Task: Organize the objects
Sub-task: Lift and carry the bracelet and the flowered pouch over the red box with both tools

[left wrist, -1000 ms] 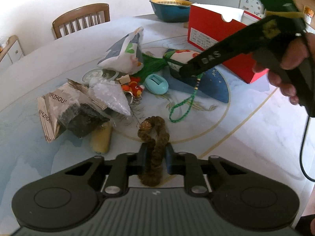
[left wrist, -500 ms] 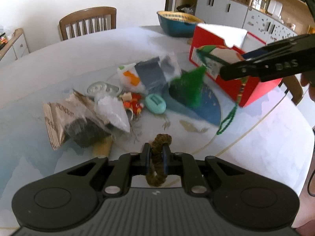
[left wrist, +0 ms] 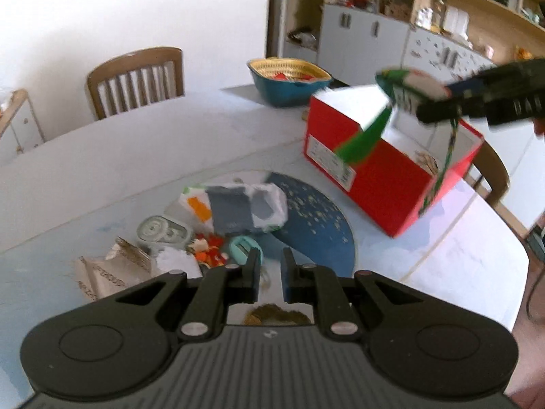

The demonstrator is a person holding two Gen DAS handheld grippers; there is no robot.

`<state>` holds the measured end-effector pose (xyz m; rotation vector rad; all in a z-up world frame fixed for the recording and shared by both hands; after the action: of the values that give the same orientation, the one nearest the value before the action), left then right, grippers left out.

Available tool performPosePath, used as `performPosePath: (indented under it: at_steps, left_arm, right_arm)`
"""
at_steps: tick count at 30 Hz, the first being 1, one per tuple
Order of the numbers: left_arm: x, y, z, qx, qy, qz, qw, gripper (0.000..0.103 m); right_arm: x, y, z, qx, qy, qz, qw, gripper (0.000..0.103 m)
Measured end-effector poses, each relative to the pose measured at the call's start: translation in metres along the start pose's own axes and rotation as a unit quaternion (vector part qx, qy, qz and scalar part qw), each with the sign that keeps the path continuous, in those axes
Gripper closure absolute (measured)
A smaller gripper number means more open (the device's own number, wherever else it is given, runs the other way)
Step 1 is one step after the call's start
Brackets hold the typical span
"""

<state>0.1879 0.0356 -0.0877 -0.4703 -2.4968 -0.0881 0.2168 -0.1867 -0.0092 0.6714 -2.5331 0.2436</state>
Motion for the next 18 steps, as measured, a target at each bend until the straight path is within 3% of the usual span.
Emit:
performPosePath:
  at_steps: [7, 10, 12, 13, 14, 18]
  left_arm:
    - [-0.009, -0.006, 0.026, 0.019, 0.047, -0.002, 0.9987, 0.089]
    - [-0.011, -0.009, 0.035, 0.024, 0.059, -0.012, 0.9979, 0.073]
    - [-0.013, -0.011, 0.039, 0.026, 0.061, -0.020, 0.9976, 0.039]
    - [-0.013, -0.013, 0.041, 0.028, 0.057, -0.024, 0.9977, 0.032]
    - [-0.013, -0.015, 0.041, 0.026, 0.055, -0.027, 0.9978, 0.028]
    - [-0.026, -0.021, 0.051, 0.022, 0.079, -0.042, 0.9957, 0.028]
  right_arm:
    - [0.005, -0.024, 0.001, -0.004, -0.003, 0.007, 1.000, 0.043]
    - [0.006, -0.034, 0.001, -0.010, -0.004, 0.007, 1.000, 0.043]
    - [0.007, -0.040, 0.001, -0.012, -0.005, 0.005, 1.000, 0.043]
    - [0.007, -0.043, 0.000, -0.012, -0.006, 0.005, 1.000, 0.043]
    - [0.007, -0.045, 0.000, -0.011, -0.006, 0.005, 1.000, 0.043]
    - [0.009, -0.056, -0.003, -0.008, -0.008, -0.002, 1.000, 0.043]
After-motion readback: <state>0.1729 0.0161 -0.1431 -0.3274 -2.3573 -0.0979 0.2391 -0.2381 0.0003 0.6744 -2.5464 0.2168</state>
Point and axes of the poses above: each gripper's, at about its wrist camera, not at the fingertips, and x roughly against the way its jaws point, y to its left, z to its underside, the point moved 1 cm from there along -x, roughly the way its jaws point, and after that the axes turned 12 degrees about -y, right-handed, at the moved point
